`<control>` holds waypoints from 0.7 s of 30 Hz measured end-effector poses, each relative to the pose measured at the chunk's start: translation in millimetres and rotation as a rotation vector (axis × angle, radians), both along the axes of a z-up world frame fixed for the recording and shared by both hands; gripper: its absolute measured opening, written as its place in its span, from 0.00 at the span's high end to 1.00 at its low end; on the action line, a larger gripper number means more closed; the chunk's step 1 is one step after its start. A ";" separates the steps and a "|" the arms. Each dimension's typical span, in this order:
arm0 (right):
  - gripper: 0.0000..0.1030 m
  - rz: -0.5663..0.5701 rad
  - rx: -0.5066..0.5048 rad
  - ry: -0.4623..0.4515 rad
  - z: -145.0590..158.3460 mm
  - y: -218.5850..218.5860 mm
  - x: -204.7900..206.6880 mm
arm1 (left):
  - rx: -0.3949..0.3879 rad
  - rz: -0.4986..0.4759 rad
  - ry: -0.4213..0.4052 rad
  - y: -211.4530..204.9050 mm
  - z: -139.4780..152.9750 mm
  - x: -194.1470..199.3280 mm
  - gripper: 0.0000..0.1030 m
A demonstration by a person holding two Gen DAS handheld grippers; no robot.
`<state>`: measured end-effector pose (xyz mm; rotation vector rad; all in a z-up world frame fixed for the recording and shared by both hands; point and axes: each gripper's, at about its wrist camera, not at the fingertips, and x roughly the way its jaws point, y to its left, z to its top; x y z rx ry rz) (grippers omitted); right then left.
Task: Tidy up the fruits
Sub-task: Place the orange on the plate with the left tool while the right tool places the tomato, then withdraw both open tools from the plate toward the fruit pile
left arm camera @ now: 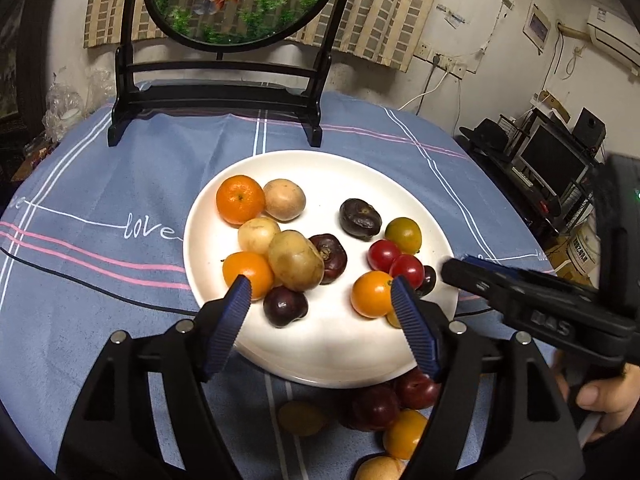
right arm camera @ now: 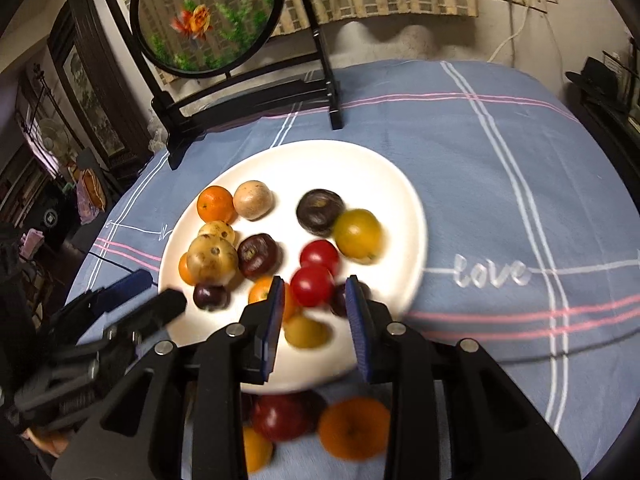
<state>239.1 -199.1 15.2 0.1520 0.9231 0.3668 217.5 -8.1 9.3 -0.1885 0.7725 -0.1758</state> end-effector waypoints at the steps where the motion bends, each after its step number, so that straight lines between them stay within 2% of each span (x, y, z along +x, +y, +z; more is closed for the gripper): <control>1: 0.69 -0.006 -0.003 0.001 1.2 -4.3 -6.6 | 0.008 0.000 0.000 -1.5 0.7 -0.9 0.28; 6: 0.69 -0.014 -0.029 -0.015 6.9 -18.5 -38.1 | 0.004 0.003 0.003 -3.7 10.6 -13.3 0.28; 8: 0.68 -0.019 -0.029 -0.023 8.2 -21.5 -49.4 | 0.013 0.002 -0.009 -4.1 16.3 -22.4 0.22; 10: 0.59 -0.026 -0.017 -0.025 7.2 -24.2 -59.9 | 0.034 0.001 -0.020 -6.1 21.2 -35.4 0.19; 11: 0.46 -0.037 -0.009 -0.030 6.4 -25.7 -65.0 | 0.049 -0.006 -0.025 -7.7 22.6 -43.8 0.19; 12: 0.42 -0.050 -0.003 -0.038 5.4 -27.1 -70.2 | 0.060 -0.012 -0.027 -9.0 23.1 -50.6 0.19; 17: 0.42 -0.042 0.005 -0.032 -3.0 -27.1 -95.8 | 0.090 -0.026 -0.014 -10.4 16.5 -81.2 0.17; 21: 0.39 -0.053 0.006 -0.045 -5.2 -33.8 -116.7 | 0.078 -0.028 0.014 -7.1 5.9 -104.1 0.17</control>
